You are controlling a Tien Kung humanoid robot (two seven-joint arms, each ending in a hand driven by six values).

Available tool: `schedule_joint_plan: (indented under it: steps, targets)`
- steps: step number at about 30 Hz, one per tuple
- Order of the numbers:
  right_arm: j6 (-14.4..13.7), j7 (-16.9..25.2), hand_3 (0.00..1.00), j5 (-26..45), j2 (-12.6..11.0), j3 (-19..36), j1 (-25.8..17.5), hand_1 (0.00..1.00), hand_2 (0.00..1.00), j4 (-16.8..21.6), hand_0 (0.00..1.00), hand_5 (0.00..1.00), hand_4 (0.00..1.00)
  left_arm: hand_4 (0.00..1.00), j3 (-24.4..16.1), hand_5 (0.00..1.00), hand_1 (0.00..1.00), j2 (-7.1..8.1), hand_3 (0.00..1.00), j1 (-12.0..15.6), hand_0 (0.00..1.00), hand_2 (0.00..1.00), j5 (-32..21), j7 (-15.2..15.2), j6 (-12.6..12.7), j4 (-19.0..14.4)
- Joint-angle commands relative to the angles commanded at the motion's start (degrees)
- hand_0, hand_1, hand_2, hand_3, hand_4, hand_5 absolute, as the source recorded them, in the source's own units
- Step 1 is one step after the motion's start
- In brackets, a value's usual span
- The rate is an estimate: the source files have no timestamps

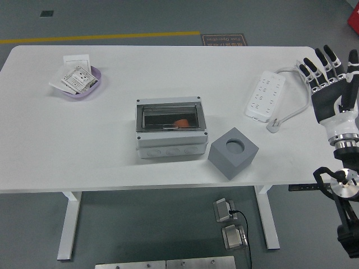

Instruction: Pick up the cylinder from the cube,place it in the box,flap close box

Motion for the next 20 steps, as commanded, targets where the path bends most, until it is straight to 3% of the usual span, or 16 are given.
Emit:
schedule_joint_plan:
  steps: [2, 3, 8, 9, 20]
  targets:
    - [-0.1, 0.01, 0.786, 0.1, 0.24, -0.12, 0.4, 0.694, 0.862, -0.85, 0.832, 0.78, 0.919, 0.712, -0.07, 0.459, 0.662, 0.0, 0.644, -0.1, 0.67, 0.584, 0.02, -0.07, 0.03, 0.0]
    - [-0.26, -0.01, 0.792, 0.16, 0.33, -0.16, 0.61, 0.566, 0.876, -1.33, 0.827, 0.761, 0.91, 0.711, -0.11, 0.459, 0.659, -0.02, 0.644, -0.17, 0.668, 0.579, 0.01, -0.1, 0.04, 0.0]
    - [-0.78, -0.03, 0.792, 0.41, 0.48, 0.06, 0.78, 0.566, 0.876, -2.57, 0.827, 0.761, 0.91, 0.711, -0.5, 0.459, 0.659, -0.03, 0.644, -0.21, 0.668, 0.579, 0.33, -0.08, 0.1, 0.0]
    - [-0.84, -0.01, 0.791, 0.48, 0.49, 0.19, 0.73, 0.515, 0.887, -2.69, 0.825, 0.763, 0.907, 0.711, -0.72, 0.458, 0.658, -0.04, 0.644, -0.17, 0.666, 0.579, 0.56, -0.02, 0.1, 0.0]
    - [-0.84, 0.41, 0.789, 1.46, 0.83, 1.95, -0.09, 0.512, 0.926, -3.05, 0.823, 0.751, 0.903, 0.71, -1.53, 0.458, 0.658, -0.1, 0.643, 0.29, 0.667, 0.579, 1.6, 0.32, 0.1, 0.0]
